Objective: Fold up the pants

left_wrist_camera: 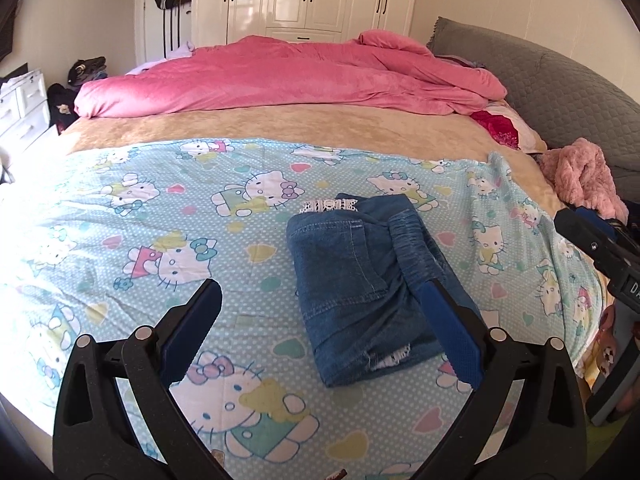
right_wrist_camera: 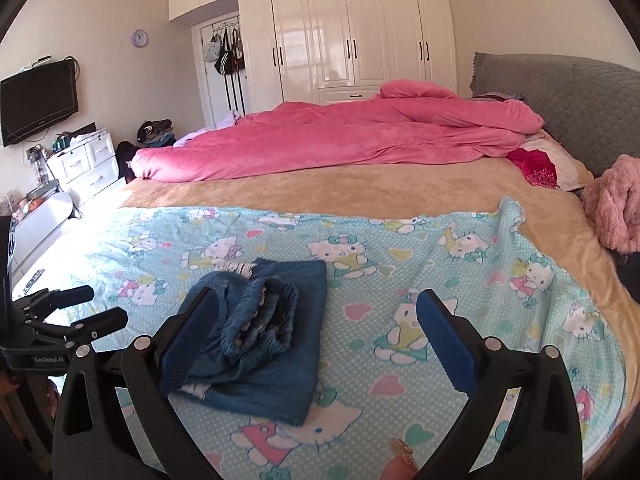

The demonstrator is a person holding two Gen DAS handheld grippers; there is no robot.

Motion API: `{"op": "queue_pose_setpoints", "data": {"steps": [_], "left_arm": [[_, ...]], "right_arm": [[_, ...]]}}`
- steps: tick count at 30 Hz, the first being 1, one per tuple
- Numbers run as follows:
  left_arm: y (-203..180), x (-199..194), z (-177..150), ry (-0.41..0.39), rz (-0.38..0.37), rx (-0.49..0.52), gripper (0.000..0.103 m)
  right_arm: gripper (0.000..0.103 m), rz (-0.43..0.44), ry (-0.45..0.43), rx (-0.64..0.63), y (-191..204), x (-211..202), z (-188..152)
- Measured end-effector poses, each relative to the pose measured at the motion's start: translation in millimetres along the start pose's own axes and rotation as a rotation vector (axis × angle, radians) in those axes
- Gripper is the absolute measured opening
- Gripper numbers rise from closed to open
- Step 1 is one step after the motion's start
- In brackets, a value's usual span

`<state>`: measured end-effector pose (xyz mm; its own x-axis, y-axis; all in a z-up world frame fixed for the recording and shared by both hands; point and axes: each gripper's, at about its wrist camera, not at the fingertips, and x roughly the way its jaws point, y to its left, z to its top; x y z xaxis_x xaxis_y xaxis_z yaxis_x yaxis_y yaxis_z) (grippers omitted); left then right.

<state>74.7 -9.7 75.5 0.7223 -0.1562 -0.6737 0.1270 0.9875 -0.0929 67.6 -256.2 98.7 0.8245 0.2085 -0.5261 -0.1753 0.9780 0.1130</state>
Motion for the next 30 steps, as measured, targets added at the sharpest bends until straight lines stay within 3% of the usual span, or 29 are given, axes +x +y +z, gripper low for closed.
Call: {"op": "queue_pose_setpoints", "data": {"steps": [18, 30], "left_arm": [[-1, -24, -49, 0.012, -0.014, -0.033, 0.094], [3, -6, -90, 0.089, -0.008, -0.046, 0.094]], "right_arm": [[0.099, -0.029, 0.007, -0.019, -3, -27, -35], [0.099, -0.046, 0.155, -0.001, 4, 1, -92]]}}
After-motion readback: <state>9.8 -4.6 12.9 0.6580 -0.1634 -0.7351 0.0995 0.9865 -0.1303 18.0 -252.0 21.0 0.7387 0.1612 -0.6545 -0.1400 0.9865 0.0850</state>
